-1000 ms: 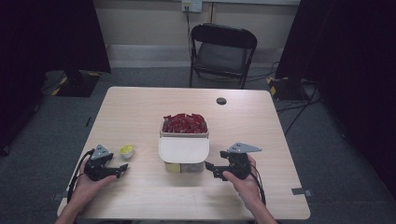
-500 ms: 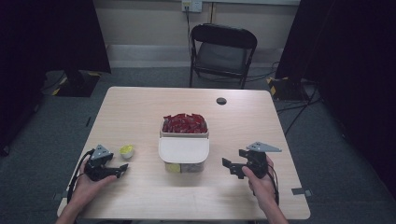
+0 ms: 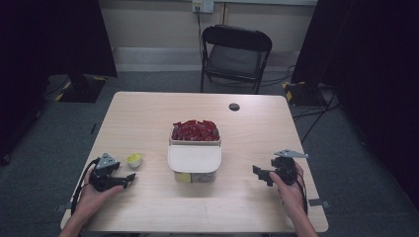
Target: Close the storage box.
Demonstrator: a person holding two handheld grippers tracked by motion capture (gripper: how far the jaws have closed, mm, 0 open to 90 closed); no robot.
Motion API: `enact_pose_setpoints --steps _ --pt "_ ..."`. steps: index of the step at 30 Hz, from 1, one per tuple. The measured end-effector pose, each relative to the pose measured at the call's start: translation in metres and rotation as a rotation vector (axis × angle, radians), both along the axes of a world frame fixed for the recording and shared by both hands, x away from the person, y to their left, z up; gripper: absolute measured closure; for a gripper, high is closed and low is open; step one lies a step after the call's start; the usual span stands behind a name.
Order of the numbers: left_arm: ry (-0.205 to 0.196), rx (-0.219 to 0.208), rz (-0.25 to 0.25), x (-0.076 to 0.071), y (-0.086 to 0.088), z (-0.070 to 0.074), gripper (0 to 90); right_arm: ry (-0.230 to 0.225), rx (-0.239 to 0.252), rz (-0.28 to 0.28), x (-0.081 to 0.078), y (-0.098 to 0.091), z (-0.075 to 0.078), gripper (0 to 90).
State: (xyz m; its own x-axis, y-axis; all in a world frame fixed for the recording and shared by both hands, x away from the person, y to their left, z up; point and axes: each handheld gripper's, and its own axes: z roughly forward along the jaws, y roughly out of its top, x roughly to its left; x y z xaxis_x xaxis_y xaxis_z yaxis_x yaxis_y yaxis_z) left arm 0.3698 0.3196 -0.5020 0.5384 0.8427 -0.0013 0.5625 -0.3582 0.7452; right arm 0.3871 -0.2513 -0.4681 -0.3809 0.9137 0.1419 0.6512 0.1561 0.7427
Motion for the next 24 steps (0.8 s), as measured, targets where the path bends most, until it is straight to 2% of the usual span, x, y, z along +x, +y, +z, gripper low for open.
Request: enact_pose_setpoints --steps 1,4,6,10,14,16,19,24 --pt "-0.001 0.001 -0.001 0.000 0.000 0.000 19.0 0.015 -0.005 -0.021 0.005 -0.003 -0.004 14.9" --pt "0.000 0.001 0.000 0.000 0.000 0.000 19.0 0.026 -0.016 -0.035 0.009 -0.004 -0.008 14.9" --pt "0.000 0.000 0.000 0.000 0.000 0.000 19.0 0.048 -0.043 -0.045 0.015 -0.003 -0.014 14.9" --pt "0.000 0.000 0.000 0.000 0.000 0.000 19.0 0.072 -0.068 -0.055 0.018 0.000 -0.021 14.8" --pt "0.000 -0.001 0.000 0.000 0.000 0.000 19.0 0.043 -0.116 -0.062 0.017 0.005 -0.025 14.8" --pt "0.000 0.001 -0.001 0.000 0.000 0.000 19.0 0.017 -0.174 -0.061 0.015 0.010 -0.028 12.6" --pt "-0.001 0.001 0.000 0.000 0.000 0.000 19.0 -0.020 -0.155 -0.066 0.013 0.013 -0.033 8.2" --pt "0.000 0.001 -0.001 0.000 0.000 0.000 19.0 -0.020 -0.153 -0.067 0.013 0.012 -0.033 8.1"
